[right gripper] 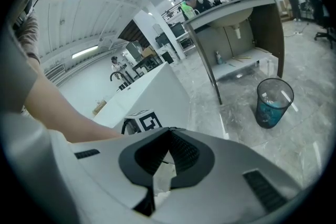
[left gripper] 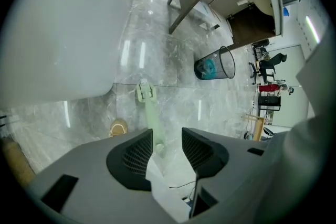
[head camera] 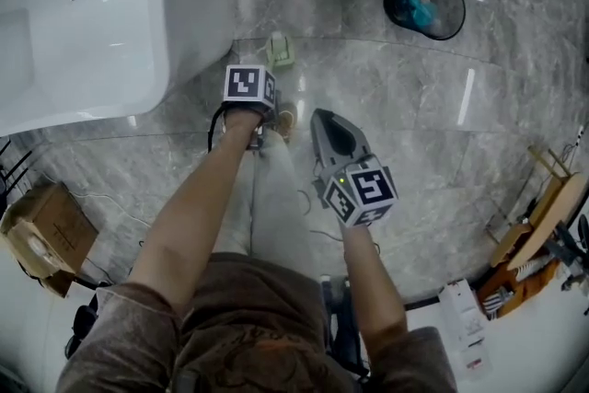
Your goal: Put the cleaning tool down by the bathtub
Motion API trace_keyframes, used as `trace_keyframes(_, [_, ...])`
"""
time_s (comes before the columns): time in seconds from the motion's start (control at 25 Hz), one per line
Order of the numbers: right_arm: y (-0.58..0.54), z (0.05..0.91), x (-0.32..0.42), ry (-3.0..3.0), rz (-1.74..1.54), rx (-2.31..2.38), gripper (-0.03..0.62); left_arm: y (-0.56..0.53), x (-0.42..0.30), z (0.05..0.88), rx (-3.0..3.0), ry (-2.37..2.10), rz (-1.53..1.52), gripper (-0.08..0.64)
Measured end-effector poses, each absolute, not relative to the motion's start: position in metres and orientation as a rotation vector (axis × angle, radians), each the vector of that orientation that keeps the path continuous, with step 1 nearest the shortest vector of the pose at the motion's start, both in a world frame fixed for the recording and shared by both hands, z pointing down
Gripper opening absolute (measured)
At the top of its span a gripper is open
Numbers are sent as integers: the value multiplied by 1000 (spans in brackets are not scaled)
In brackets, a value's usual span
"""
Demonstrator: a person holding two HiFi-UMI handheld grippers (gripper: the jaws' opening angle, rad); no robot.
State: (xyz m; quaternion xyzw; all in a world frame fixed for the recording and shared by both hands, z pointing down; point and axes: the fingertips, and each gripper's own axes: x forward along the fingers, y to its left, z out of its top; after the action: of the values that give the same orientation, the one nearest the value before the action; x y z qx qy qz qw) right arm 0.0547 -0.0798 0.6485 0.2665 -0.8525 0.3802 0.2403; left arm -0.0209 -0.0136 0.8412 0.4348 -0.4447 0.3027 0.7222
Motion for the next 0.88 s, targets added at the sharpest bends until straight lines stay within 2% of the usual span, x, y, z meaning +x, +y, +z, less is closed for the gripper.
trace_keyframes(0.12, [-79, 629, 52, -2342, 1036, 735, 0, -15, -29, 817, 974, -1006, 673, 129])
trace_keyframes(0.2, [-78, 616, 51, -2348, 1031, 740, 0, -17, -34, 799, 999, -1028, 696, 22])
trace_keyframes(0.24, [-77, 609, 51, -2351, 1030, 743, 0, -18, -35, 789, 1014, -1037, 703, 2])
trace_keyframes(0.88, [-45, 455, 46, -2397, 1036, 777, 0, -17, -48, 578, 1286, -1101, 626, 2])
